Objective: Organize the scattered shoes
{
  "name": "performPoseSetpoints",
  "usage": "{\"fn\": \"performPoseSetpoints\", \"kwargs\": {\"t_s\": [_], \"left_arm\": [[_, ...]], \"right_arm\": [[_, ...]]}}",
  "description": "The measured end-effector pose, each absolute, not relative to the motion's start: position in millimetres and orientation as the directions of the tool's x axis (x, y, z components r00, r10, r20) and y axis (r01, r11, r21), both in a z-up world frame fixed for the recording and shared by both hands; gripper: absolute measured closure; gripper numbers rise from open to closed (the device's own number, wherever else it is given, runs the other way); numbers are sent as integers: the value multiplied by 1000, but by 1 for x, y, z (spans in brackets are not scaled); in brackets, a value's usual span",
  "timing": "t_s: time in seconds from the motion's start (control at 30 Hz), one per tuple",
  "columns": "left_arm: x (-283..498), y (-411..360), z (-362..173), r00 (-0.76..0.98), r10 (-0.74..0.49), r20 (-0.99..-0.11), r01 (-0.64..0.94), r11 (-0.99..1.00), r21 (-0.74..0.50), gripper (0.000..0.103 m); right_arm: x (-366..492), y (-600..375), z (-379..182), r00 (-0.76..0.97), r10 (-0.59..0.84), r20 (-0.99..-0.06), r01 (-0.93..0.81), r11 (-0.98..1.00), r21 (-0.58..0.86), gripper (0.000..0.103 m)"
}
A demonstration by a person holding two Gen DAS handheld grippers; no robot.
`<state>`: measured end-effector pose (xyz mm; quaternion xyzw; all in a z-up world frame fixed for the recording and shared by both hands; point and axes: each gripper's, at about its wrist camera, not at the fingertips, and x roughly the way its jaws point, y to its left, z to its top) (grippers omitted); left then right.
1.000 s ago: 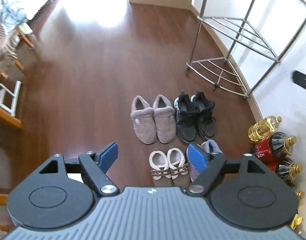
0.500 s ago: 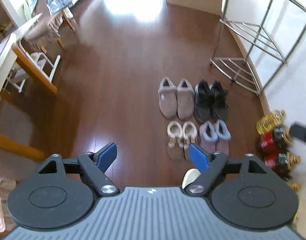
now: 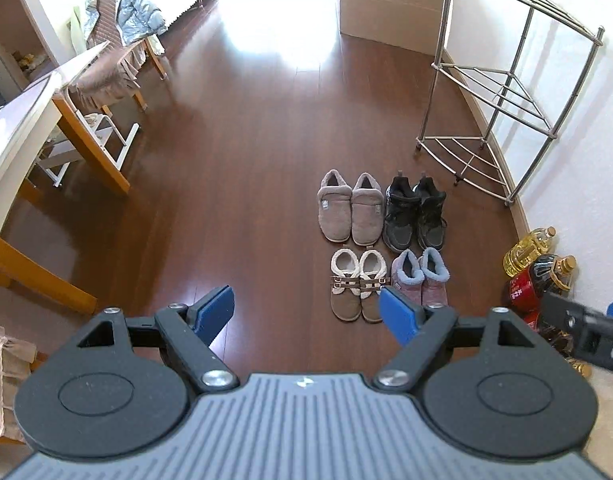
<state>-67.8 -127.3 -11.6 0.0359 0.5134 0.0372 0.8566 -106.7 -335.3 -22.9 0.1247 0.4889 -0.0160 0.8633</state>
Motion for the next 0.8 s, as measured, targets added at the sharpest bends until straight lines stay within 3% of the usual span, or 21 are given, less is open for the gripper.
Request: {"fn": "performPoseSetpoints", "kwargs": {"t_s": [0.33, 0.8], "left_arm": [[-125, -210, -14, 457, 68, -887, -25, 998, 63, 21], [-152, -262, -21, 422, 94, -902, -13, 995, 97, 21]], "right_arm": [[-173, -408, -24, 485, 72, -872, 125, 981, 151, 1], [-199, -448, -24, 474, 85, -876, 104, 983, 152, 1]]}}
